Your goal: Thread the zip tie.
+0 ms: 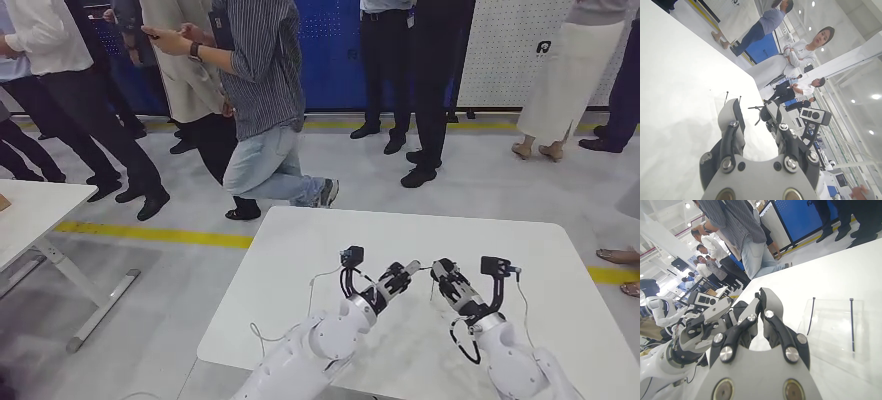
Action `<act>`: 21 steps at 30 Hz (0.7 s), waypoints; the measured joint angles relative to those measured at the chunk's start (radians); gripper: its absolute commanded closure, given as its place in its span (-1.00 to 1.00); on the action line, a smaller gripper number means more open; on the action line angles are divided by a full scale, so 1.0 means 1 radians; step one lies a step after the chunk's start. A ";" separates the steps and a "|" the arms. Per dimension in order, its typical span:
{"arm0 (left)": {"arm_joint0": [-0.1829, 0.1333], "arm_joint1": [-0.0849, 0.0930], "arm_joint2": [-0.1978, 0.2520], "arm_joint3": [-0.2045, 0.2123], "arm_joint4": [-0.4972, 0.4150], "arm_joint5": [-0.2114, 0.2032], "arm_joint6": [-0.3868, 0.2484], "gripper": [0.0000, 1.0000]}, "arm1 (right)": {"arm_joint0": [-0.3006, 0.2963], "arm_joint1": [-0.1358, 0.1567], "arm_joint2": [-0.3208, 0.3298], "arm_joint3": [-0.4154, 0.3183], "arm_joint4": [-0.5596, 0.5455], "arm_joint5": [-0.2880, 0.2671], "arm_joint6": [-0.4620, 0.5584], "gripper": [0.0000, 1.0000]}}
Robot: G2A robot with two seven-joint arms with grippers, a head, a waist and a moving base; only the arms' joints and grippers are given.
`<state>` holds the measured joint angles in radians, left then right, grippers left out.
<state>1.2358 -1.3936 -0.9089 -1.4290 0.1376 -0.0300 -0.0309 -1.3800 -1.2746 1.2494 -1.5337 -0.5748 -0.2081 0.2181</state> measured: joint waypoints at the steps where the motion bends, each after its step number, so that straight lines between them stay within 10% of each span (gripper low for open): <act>1: 0.001 0.000 -0.001 -0.001 0.000 0.000 0.000 0.66 | -0.001 0.000 0.001 -0.001 0.000 -0.001 0.000 1.00; 7: 0.002 0.000 -0.005 -0.001 -0.003 0.001 -0.003 1.00 | -0.002 0.000 0.002 -0.002 0.003 -0.004 -0.001 1.00; 16: -0.002 -0.003 -0.002 0.006 -0.007 -0.001 -0.011 1.00 | -0.001 0.001 0.002 0.000 0.005 -0.006 0.001 1.00; 17: -0.002 -0.003 -0.002 0.006 -0.008 -0.002 -0.013 1.00 | 0.000 0.001 0.002 0.001 0.005 -0.007 0.004 0.24; 18: -0.003 -0.003 -0.002 0.006 -0.009 -0.004 -0.014 1.00 | 0.001 0.001 0.002 0.002 0.005 -0.009 0.008 -1.00; 21: -0.003 -0.004 -0.002 0.007 -0.013 -0.005 -0.012 1.00 | 0.003 0.001 0.002 0.003 0.007 -0.010 0.015 -1.00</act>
<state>1.2331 -1.3979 -0.9107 -1.4224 0.1245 -0.0347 -0.0427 -1.3769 -1.2732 1.2515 -1.5310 -0.5674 -0.2185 0.2335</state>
